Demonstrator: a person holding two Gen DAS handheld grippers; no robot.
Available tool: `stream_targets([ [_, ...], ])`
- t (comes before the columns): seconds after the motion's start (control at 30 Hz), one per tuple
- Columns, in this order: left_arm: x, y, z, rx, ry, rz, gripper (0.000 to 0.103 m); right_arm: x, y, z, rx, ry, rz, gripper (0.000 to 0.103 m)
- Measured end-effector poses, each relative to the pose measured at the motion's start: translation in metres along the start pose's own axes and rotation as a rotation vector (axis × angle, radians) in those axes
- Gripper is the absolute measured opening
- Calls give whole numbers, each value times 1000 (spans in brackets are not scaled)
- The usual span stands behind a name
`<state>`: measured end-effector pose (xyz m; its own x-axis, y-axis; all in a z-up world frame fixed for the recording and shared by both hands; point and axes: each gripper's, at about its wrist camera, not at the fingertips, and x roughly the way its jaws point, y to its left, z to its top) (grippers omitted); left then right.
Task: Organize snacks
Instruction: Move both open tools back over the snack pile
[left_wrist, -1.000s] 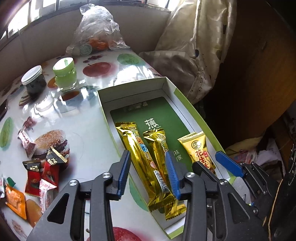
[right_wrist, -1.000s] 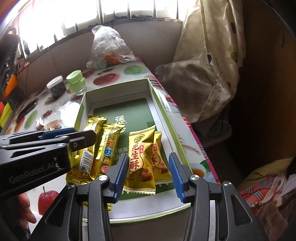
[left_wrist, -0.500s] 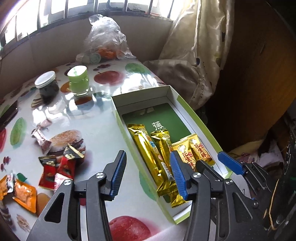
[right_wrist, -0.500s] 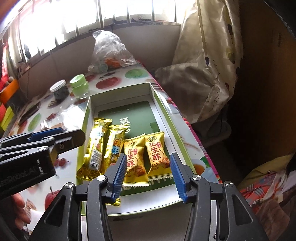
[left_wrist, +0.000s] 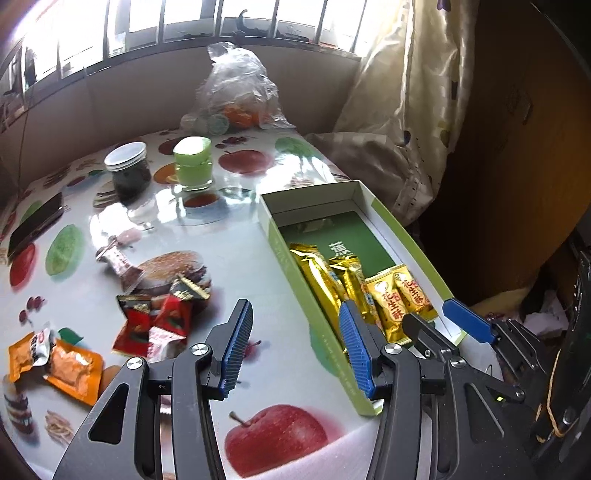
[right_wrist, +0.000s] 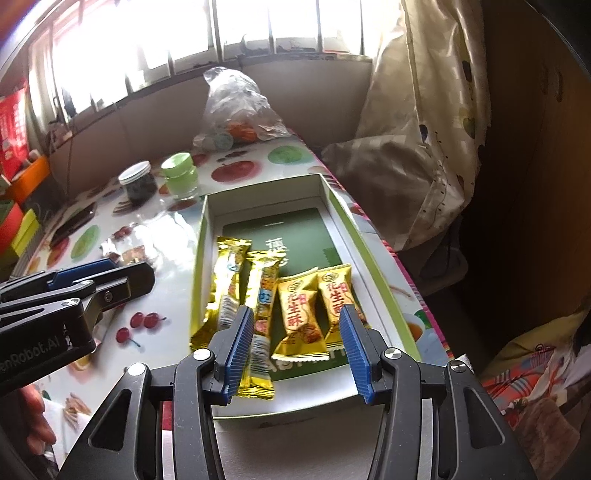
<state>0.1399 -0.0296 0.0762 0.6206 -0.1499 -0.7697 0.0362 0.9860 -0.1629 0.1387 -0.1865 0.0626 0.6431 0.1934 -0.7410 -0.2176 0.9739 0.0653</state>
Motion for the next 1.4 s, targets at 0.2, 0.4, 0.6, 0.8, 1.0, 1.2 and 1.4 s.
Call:
stream_targets([
  [0.2,-12,17,-9,-26,-15,12,50,-4,13,-1,2,-2,43,48],
  [0.4,-21,51,-21,-92,-17,54,50,-1,30,-1,-16,-1,74,48],
  [0.6,-28,82,-36,-143,-17,89,50,3,51,0,-51,7,116,48],
  [0.8,-33,110,-50,-193,-7,127,50,12,75,-1,-99,23,162,48],
  [1.0,-34,134,-60,-239,2,155,50,22,98,0,-140,47,195,48],
  [1.2,-34,154,-70,-275,16,176,50,33,119,1,-145,77,243,48],
  [1.4,-35,172,-78,-308,22,195,50,47,145,-2,-150,121,319,48],
])
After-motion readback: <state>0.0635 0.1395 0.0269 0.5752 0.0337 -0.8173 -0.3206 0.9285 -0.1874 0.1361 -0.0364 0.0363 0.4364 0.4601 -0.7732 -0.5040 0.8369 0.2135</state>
